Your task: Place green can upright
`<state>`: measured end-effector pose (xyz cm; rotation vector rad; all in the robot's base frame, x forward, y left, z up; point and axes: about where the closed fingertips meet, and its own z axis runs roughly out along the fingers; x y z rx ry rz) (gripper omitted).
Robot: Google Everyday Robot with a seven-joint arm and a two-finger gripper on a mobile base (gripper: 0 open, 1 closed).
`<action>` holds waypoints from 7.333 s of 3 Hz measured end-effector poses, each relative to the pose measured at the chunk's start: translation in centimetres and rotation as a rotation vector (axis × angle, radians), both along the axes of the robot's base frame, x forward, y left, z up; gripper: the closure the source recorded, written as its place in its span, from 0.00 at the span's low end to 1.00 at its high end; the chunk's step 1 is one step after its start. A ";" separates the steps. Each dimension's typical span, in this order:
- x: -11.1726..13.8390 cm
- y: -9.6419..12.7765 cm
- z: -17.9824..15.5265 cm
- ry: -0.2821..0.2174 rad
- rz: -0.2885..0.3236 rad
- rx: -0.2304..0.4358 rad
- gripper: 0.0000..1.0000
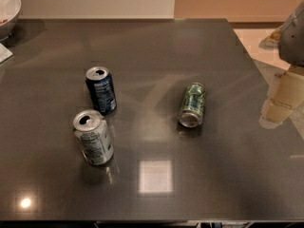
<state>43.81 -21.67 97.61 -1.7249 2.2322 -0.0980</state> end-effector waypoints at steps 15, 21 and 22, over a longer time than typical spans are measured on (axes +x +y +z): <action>9.7 9.1 -10.3 0.172 -1.164 -0.005 0.00; 11.0 8.7 -11.5 0.266 -1.314 0.090 0.89; 11.6 9.5 -9.3 0.202 -1.145 0.128 1.00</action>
Offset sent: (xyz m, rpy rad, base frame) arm 0.0121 -0.0015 -0.0068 0.0113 0.0683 -0.0199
